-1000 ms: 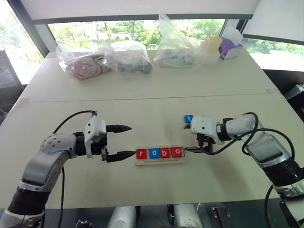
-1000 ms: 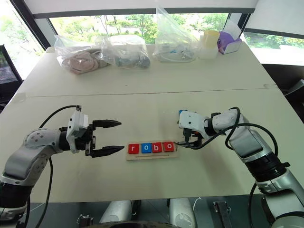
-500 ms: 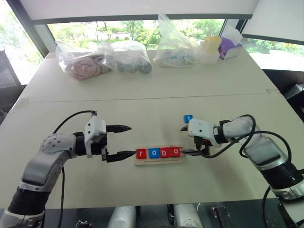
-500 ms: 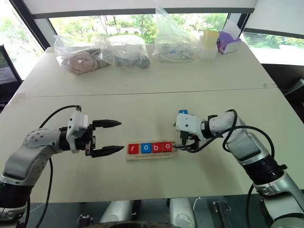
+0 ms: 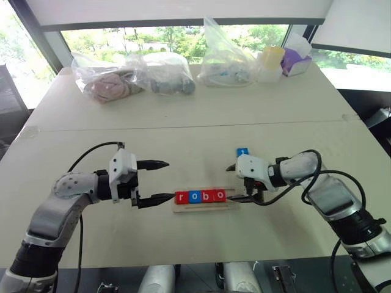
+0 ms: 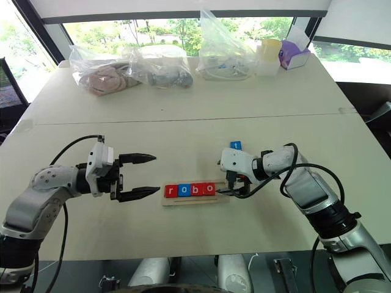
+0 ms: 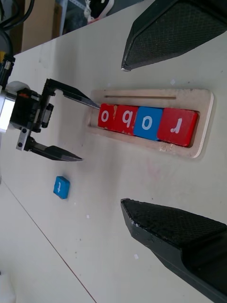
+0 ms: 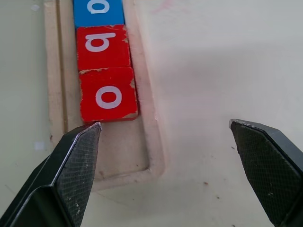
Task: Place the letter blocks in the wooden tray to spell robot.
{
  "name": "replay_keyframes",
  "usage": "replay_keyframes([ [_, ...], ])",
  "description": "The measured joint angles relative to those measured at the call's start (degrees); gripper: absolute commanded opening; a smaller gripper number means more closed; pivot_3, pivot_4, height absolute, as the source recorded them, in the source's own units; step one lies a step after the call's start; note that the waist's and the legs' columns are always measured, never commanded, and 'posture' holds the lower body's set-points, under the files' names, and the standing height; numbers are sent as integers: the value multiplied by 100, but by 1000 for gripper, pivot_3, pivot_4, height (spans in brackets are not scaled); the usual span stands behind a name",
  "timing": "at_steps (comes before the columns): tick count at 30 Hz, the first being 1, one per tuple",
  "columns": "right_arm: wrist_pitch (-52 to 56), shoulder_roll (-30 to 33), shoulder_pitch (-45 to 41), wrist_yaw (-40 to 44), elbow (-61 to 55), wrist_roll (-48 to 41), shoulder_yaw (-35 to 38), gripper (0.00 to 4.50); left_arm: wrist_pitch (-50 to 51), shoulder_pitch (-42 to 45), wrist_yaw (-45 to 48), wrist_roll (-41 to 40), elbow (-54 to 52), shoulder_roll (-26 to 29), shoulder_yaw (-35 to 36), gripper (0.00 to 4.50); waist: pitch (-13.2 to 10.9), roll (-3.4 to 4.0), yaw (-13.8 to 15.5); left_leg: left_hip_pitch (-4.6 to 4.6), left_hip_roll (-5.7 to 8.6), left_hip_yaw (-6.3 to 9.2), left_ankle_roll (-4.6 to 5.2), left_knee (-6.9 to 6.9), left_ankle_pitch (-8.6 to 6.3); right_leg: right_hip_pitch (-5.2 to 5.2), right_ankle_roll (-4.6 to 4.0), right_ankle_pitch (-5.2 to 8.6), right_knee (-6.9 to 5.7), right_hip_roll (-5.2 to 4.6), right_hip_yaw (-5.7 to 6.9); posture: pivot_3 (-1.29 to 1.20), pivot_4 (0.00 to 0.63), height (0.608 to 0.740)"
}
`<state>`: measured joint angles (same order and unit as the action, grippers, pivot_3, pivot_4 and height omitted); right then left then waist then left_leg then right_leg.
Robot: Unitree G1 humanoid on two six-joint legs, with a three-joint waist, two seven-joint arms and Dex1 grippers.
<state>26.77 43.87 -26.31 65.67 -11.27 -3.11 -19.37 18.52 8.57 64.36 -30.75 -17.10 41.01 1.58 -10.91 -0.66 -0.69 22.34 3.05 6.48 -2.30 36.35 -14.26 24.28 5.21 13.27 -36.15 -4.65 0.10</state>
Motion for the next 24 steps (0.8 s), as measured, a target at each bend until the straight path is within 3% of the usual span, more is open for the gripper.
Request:
replay_keyframes([
  [12,-14,16,-18,4,-2,22,-12,4438,2,-51,-62,-36,-11,0,0,4500,0,0,2,0,0,0,0,0,0,0,0,0,0,0,0,0,150,740],
  [18,-69,438,-159,28,12,-12,341,4438,1,-63,-66,-75,-16,3,0,4500,0,0,5,0,0,-1,0,1,0,0,0,0,0,-1,0,0,150,740],
  [21,195,180,-621,-522,309,7,750,4438,-13,-46,-61,-75,-6,3,1,4500,0,0,-32,-3,0,-5,-1,2,1,1,-5,-3,-2,4,-2,0,150,740],
  [24,1033,-608,-981,-1563,639,128,1023,4438,-46,54,-64,-69,18,-21,-8,4500,2,-3,-15,-5,-2,5,-8,-5,5,4,-11,-7,-7,14,-1,0,150,740],
])
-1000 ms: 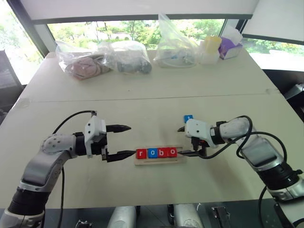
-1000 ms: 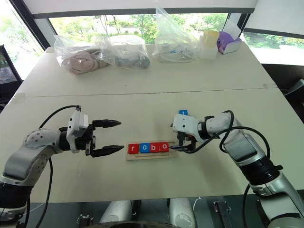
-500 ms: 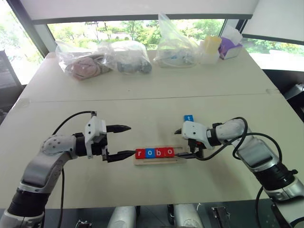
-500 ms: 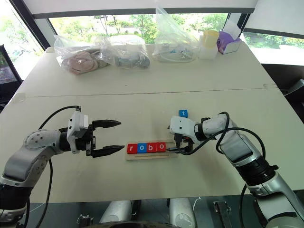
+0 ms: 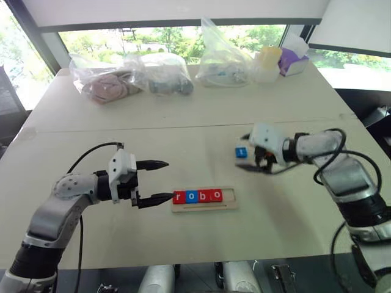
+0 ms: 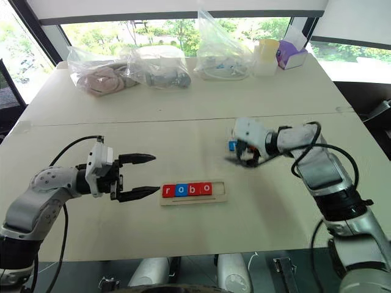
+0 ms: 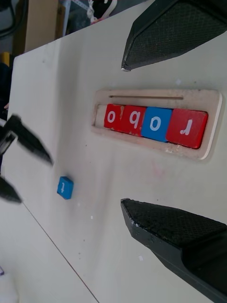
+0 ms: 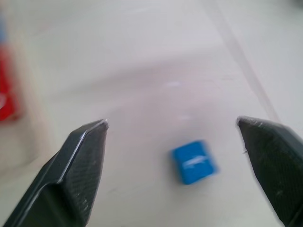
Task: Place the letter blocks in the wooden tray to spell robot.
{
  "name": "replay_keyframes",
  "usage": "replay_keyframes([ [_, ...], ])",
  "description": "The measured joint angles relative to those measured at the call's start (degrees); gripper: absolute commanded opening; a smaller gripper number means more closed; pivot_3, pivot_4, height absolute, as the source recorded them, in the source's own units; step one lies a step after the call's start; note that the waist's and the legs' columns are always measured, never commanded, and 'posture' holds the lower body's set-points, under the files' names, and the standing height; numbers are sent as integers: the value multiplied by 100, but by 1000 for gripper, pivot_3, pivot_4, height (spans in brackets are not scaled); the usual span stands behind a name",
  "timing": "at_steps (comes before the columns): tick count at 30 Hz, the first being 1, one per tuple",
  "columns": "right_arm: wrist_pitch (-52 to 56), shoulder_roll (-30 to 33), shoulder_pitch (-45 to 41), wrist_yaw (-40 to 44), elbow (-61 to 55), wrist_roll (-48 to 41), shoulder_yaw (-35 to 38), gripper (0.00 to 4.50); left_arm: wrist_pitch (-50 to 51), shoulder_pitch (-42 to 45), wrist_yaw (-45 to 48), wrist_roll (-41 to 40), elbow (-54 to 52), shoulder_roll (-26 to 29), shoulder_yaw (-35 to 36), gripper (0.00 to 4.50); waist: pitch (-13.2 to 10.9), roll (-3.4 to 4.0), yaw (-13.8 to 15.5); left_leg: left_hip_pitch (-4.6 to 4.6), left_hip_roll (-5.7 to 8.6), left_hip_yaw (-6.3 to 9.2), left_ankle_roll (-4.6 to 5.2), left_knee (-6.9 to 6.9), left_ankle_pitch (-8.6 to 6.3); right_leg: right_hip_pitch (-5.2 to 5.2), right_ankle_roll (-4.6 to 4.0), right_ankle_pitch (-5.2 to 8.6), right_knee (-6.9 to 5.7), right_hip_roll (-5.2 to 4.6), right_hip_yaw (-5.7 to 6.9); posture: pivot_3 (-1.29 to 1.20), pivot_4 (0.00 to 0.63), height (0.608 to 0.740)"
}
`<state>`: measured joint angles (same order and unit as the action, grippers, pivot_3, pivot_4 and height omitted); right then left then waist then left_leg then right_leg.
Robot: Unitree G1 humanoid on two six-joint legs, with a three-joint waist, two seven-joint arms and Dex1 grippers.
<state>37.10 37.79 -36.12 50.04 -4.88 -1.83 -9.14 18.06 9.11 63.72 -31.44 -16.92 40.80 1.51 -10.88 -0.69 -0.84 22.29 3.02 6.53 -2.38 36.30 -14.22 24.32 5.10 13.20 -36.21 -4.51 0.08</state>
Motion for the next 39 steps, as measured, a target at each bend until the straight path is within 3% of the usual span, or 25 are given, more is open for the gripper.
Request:
replay_keyframes([
  [6,1751,-1342,-205,-1866,437,222,469,4438,-65,42,34,53,138,-21,-2,4500,-1,3,15,12,6,2,-4,-6,2,18,1,-1,0,-11,-7,0,150,740],
  [10,2383,-1773,-202,-2640,271,325,577,4438,-109,77,107,73,158,-19,-1,4500,0,4,14,12,9,-1,-4,-7,2,18,2,-1,1,-10,-6,0,150,740],
  [23,3460,-2391,325,-3550,-527,270,694,4438,-110,190,130,93,168,-32,-5,4500,1,6,-24,7,7,-6,-3,-6,3,17,2,-2,-5,0,-6,0,150,740],
  [26,3573,-2601,306,-3670,-483,176,967,3693,-111,206,116,98,190,-54,-15,4500,1,5,-22,7,7,-6,-3,-6,3,16,3,-2,-5,0,-6,0,150,740],
  [31,3885,-2856,177,-3875,-449,44,1420,1198,-112,230,94,103,223,-84,-19,4500,1,5,-19,7,7,-5,-3,-6,3,16,3,-2,-6,0,-5,0,150,740],
  [36,4253,-2900,145,-3928,-624,-70,1517,1163,-113,246,75,107,225,-100,-22,4500,2,7,-21,6,7,-4,-3,-7,3,16,3,-2,-6,1,-5,0,150,740],
  [39,4650,-2455,300,-3760,-1060,-218,1345,1163,-119,255,56,125,231,-116,-32,4500,1,7,6,7,8,-2,-2,-6,3,15,4,-1,-6,-1,-4,0,150,740],
])
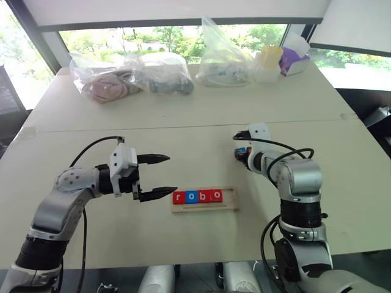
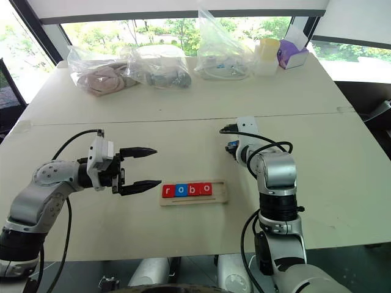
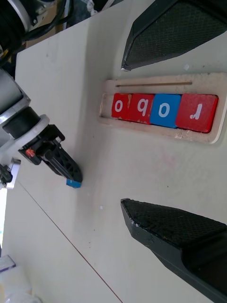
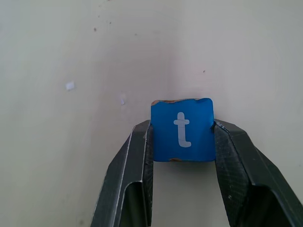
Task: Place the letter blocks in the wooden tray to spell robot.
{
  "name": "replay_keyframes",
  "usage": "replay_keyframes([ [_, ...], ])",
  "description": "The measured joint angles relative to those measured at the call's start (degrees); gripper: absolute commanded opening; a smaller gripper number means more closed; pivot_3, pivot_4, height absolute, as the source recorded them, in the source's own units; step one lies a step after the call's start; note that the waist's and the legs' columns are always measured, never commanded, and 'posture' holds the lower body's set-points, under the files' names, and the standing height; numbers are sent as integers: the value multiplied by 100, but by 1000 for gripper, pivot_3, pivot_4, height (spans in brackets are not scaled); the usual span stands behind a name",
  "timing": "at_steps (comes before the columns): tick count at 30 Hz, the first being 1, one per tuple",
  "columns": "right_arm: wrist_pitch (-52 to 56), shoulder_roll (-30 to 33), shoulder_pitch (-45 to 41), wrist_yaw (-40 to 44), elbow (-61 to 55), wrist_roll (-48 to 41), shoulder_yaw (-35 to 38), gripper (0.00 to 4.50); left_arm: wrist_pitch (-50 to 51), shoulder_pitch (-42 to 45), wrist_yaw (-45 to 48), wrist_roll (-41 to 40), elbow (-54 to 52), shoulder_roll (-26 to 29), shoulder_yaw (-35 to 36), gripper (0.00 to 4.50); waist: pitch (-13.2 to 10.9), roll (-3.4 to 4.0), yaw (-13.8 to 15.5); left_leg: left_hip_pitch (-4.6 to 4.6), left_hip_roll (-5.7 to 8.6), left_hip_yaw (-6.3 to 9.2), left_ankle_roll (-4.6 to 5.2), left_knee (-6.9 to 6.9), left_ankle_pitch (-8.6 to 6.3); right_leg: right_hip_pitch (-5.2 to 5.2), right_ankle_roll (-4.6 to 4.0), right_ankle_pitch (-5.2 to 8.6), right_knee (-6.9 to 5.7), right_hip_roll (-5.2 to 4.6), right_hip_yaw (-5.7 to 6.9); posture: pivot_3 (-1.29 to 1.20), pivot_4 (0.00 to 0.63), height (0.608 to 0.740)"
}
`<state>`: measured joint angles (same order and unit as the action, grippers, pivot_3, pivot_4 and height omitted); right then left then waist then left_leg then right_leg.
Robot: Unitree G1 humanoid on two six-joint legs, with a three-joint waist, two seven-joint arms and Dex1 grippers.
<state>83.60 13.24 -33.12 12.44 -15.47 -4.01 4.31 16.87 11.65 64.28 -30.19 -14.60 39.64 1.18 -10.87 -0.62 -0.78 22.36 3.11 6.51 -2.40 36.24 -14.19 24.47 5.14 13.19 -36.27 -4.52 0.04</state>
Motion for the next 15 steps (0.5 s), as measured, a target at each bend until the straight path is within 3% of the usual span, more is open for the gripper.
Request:
replay_keyframes([
  [4,697,832,578,314,-1262,-360,140,1163,-24,-11,12,24,33,-34,-13,4500,1,-1,10,4,1,2,2,-1,-1,-2,4,3,5,-5,1,0,150,740],
  [6,839,1166,1298,474,-2112,-686,369,1163,-69,1,56,40,94,-59,-37,4500,2,-3,15,2,-1,4,6,-6,-3,-4,10,7,6,-3,4,0,150,740],
  [10,850,1257,2439,482,-3143,-1207,633,1163,-151,93,122,102,238,-170,-117,4500,2,0,-25,-2,-6,-3,6,-2,-3,-4,9,6,3,0,4,0,150,740],
  [15,850,1103,3146,144,-3643,-1591,994,1163,-250,213,178,161,401,-295,-249,4500,3,-1,3,-5,-10,-2,11,8,0,-13,9,19,4,0,4,0,150,740],
])
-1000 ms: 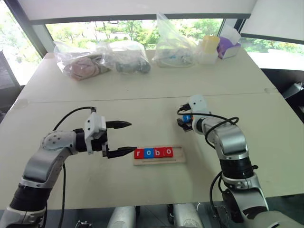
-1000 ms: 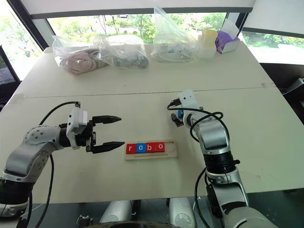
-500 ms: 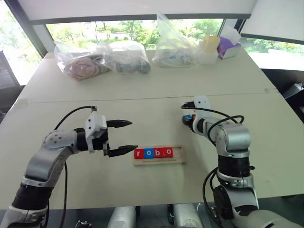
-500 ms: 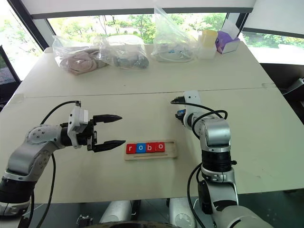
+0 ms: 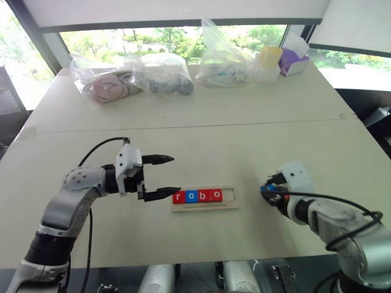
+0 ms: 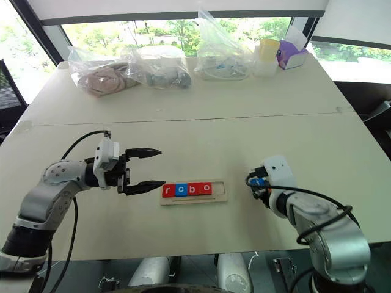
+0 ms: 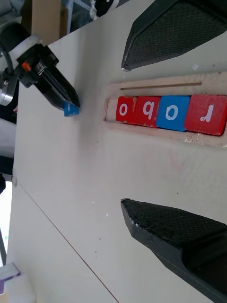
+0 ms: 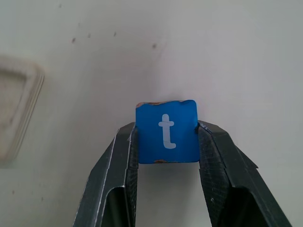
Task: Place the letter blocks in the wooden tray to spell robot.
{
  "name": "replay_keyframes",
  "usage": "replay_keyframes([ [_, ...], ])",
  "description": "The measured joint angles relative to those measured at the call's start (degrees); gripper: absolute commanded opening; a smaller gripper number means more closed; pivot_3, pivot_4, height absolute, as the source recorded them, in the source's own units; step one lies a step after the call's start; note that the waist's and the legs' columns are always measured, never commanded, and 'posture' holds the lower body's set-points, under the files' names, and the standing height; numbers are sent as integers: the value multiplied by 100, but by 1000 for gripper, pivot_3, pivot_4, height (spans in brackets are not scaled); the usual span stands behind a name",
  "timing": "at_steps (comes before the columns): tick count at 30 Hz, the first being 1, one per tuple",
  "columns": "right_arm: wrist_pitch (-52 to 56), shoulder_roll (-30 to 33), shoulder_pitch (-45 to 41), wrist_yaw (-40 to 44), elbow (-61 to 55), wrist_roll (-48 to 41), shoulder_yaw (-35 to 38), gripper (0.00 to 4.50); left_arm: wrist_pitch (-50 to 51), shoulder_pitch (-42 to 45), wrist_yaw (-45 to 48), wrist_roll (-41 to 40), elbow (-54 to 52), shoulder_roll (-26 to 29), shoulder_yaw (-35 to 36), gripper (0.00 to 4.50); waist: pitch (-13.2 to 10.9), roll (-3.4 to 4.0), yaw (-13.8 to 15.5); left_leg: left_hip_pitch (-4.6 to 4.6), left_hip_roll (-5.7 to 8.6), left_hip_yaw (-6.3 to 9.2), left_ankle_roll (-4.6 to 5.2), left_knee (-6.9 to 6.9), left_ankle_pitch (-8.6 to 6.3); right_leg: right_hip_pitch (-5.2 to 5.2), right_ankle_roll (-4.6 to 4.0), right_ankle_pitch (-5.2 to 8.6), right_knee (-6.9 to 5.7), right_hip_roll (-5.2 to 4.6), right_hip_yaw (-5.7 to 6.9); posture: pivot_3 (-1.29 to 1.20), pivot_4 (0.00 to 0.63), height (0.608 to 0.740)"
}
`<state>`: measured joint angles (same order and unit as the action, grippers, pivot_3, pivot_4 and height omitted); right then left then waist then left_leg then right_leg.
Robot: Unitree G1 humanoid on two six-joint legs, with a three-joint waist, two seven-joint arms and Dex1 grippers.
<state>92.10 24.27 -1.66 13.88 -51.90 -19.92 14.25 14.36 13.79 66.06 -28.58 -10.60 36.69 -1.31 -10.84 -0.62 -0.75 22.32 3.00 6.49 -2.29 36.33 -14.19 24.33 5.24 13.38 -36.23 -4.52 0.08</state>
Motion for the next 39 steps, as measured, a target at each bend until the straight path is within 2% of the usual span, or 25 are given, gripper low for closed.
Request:
replay_keyframes([
  [4,-1,-313,134,-425,-67,-173,143,1163,-27,65,44,60,165,-70,-18,4500,1,-1,5,0,-1,3,0,-1,0,0,-5,-1,0,1,1,0,150,740],
  [6,-5,-352,177,-581,-88,-289,191,2230,-29,103,83,72,212,-77,-19,4500,1,-1,6,0,-1,4,0,-3,0,-1,-11,-16,1,1,1,0,150,740],
  [7,0,-341,157,-623,-86,-363,207,2538,-32,126,99,81,215,-77,-19,4500,1,-1,5,0,0,3,0,-3,0,-1,-11,-16,2,0,1,0,150,740],
  [8,0,-294,138,-624,-73,-456,203,3106,-36,141,105,88,215,-79,-19,4500,1,-1,5,0,0,3,0,-2,0,-1,-11,-15,3,-1,0,0,150,740],
  [10,1,98,80,-496,13,-745,199,4162,-39,152,106,96,215,-86,-18,4500,0,0,5,1,2,0,1,-1,0,-2,-16,-9,4,-8,0,0,150,740],
  [11,2,515,24,-301,100,-938,174,4456,-39,152,105,102,215,-88,-18,4500,-1,1,6,3,3,-2,1,4,0,-3,-16,-6,7,-10,0,0,150,740],
  [14,-58,2161,-488,671,303,-1434,-35,4456,-39,163,96,110,214,-111,-17,4500,-8,13,-8,5,4,-9,2,9,1,-4,4,1,12,-15,-3,0,150,740],
  [16,-873,3350,-608,1572,588,-1444,-129,4456,-39,163,91,112,215,-120,-16,4500,-6,7,5,3,3,-7,2,2,0,-9,6,4,17,-10,7,0,150,740],
  [18,-2213,4180,-521,2501,1081,-1145,-339,4456,-36,163,88,117,216,-120,-16,4500,-7,-3,19,3,1,-3,2,-8,0,-12,10,5,22,-2,14,0,150,740],
  [21,-4614,4849,-285,3832,2152,-414,-785,4456,-33,173,81,134,219,-117,-13,4500,-7,-3,8,4,4,-12,3,-8,-1,-12,31,-4,24,-8,13,0,150,740],
  [23,-6026,5006,-360,4562,2994,91,-1149,4456,-32,192,76,167,243,-114,-11,4500,-8,-3,2,5,4,-17,3,-5,-1,-12,26,-8,26,-15,9,0,150,740],
  [27,-7639,4805,-897,5462,4255,736,-1864,4456,-27,271,39,184,286,-95,5,4500,-9,-4,-21,2,3,-20,3,-1,-1,-12,18,-9,22,-14,5,0,150,740],
  [30,-8070,4565,-1121,5773,4664,910,-2104,4456,-26,273,25,183,285,-78,8,4500,-10,0,-2,1,0,-16,3,-4,0,-9,5,-17,16,-13,4,0,150,740],
  [34,-8097,4197,-1186,5993,4812,957,-2297,4456,-16,215,60,172,244,35,26,4500,-11,-1,7,2,0,-12,2,-5,-1,-8,6,-18,17,-14,4,0,150,740],
  [39,-8003,4049,-1235,6107,4985,1017,-2411,4456,-11,157,169,156,142,161,42,4500,-11,0,15,4,1,-14,2,3,0,-9,-4,-13,17,-18,1,0,150,740],
])
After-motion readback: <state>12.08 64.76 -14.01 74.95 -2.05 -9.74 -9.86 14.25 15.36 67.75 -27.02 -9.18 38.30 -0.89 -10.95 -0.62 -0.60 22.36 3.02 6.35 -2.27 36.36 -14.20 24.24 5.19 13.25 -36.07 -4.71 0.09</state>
